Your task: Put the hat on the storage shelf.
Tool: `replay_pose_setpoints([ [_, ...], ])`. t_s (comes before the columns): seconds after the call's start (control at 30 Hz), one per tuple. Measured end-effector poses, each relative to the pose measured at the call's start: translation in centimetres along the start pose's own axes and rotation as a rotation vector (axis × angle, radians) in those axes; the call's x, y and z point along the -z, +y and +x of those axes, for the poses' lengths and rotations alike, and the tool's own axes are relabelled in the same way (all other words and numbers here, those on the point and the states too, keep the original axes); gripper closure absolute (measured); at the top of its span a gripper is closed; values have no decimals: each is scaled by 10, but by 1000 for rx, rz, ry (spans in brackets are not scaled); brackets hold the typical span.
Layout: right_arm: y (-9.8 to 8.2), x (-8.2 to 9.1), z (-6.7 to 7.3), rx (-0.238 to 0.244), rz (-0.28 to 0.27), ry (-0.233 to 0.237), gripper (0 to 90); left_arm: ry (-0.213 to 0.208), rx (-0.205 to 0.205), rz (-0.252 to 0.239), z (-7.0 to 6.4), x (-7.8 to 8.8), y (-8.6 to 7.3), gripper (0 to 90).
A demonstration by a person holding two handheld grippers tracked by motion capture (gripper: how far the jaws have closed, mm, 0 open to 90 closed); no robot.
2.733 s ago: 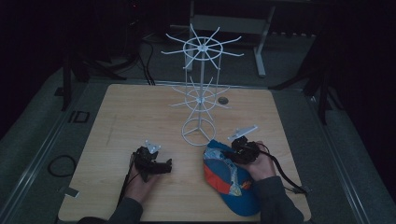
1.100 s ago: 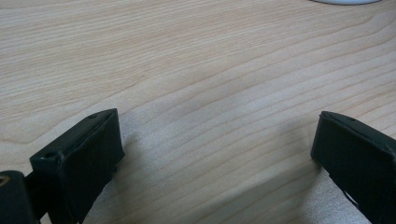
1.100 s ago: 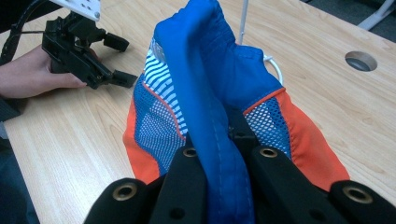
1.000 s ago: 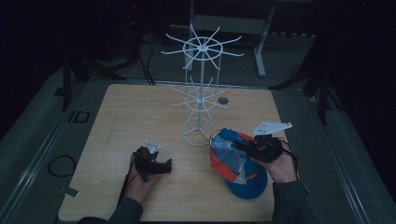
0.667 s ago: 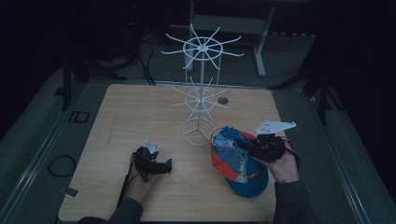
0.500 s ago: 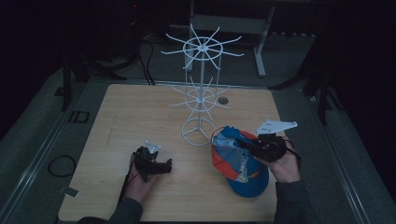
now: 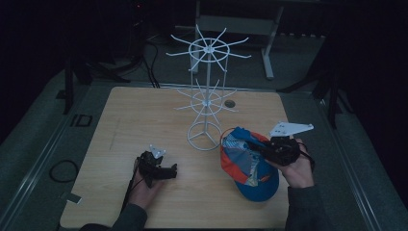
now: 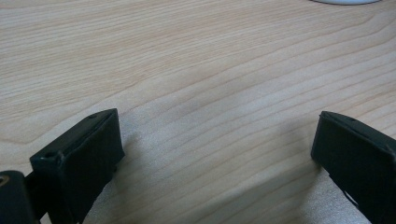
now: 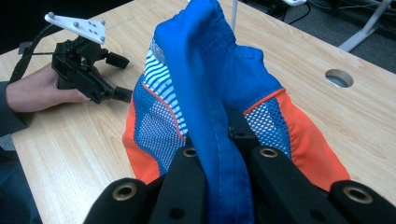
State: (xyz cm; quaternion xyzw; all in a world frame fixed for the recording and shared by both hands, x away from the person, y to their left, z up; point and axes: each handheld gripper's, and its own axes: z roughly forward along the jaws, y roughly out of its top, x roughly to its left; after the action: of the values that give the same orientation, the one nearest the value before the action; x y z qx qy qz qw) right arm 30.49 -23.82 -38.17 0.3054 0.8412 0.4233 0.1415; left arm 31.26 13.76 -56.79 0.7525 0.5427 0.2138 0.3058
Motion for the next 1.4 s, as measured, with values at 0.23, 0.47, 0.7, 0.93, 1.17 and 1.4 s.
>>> replay_pose_setpoints([
  [0.23, 4, 7, -1, 5, -7, -3, 877, 0, 0, 2, 0, 0, 0, 24],
  [0.47, 7, 11, -2, 7, -22, -6, 877, -1, 0, 1, 0, 0, 0, 24],
  [0.7, 11, 16, -2, 10, -31, -12, 877, -1, 0, 2, 0, 0, 0, 24],
  [0.93, 17, 21, -3, 14, -50, -11, 877, -1, 0, 2, 0, 0, 0, 24],
  [1.17, 22, 23, -3, 19, -64, -8, 876, -1, 0, 2, 0, 0, 0, 25],
  [1.4, 25, 26, -4, 12, -83, -10, 877, -1, 0, 2, 0, 0, 0, 24],
])
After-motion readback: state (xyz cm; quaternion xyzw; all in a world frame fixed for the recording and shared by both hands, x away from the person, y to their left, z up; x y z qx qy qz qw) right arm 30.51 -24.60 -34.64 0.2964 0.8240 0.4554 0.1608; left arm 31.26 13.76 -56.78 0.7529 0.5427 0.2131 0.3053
